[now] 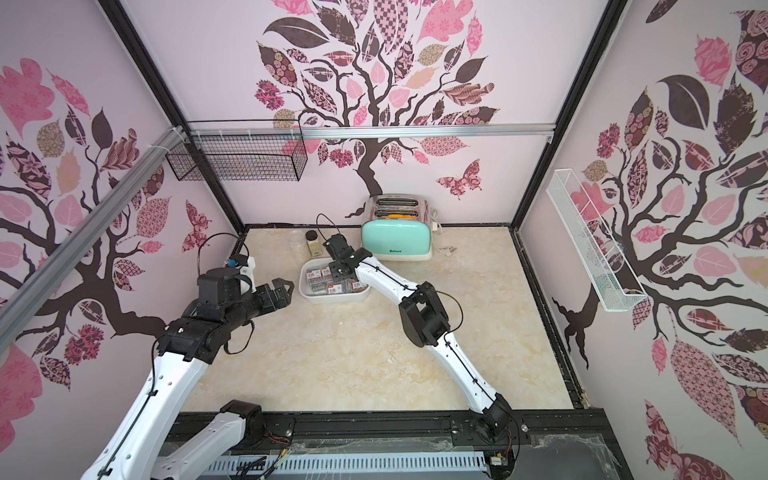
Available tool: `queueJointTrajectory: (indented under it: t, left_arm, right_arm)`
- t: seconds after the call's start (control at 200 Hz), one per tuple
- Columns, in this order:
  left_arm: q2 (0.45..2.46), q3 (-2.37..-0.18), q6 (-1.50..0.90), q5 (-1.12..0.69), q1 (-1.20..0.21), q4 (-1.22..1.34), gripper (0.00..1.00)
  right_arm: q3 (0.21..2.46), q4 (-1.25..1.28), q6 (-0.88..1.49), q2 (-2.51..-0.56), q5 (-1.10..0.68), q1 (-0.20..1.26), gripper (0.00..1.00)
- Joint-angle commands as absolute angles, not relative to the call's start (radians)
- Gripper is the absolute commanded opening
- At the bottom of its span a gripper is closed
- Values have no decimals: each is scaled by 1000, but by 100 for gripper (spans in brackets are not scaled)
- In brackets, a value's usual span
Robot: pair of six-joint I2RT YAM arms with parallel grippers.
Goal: Take the paper clips out of the storage box
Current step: Pick up the boxed paper clips from the storage box.
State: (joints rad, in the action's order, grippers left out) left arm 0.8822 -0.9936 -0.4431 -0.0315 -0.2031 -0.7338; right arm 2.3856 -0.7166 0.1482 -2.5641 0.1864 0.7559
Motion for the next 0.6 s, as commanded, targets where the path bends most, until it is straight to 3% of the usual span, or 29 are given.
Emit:
queueJointTrajectory:
  t: [0.0, 0.285, 0.595]
  left_arm:
    - [885, -1003, -439, -38, -207, -706, 98]
    - [895, -1012, -418, -48, -210, -703, 98]
    - [909, -1012, -427, -52, -210, -677, 98]
  right_arm:
    - [2368, -739, 129, -2521, 191, 755, 37]
    - [2365, -720, 115, -2434, 183, 748, 19]
    - [2363, -728, 111, -2362, 156, 740, 19]
